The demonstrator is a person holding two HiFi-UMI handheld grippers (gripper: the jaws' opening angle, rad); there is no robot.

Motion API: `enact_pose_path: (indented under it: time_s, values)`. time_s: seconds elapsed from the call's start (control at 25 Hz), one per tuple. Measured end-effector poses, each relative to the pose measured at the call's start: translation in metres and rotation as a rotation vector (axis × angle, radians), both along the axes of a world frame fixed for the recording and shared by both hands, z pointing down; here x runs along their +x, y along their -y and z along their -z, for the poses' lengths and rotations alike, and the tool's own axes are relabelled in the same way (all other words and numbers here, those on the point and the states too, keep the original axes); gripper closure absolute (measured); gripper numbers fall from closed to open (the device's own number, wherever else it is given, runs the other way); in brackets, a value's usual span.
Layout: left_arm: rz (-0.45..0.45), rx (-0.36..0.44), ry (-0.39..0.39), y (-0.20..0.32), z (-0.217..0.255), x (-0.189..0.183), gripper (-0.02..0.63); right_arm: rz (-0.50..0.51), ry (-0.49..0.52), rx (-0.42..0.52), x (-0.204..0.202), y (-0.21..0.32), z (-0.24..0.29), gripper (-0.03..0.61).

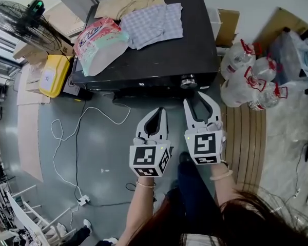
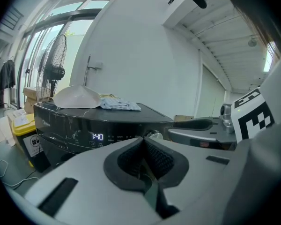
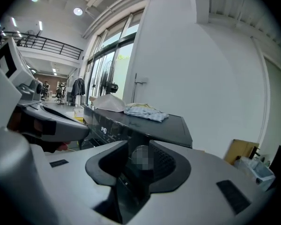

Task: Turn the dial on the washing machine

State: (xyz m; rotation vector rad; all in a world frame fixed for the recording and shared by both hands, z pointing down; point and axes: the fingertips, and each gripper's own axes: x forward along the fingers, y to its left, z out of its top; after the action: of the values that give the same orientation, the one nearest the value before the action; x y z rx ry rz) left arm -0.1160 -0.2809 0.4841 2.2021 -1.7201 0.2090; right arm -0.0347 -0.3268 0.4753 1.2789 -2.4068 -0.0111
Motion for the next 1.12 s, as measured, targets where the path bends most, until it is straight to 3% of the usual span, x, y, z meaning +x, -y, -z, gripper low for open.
enact_pose_path:
  time_s: [0.72,1.12]
  values:
    - [0.049,-0.030,0.004,0.030,-0.036,-0.013,0.598,-0.040,-0.182,-0.015,-0.003,0.049,-0.067,0.276]
    - [0.056,-0.046,0.004,0.034,-0.049,-0.013,0.598,-0.121,-0.150,-0.003,0.000,0.059,-0.076,0.291]
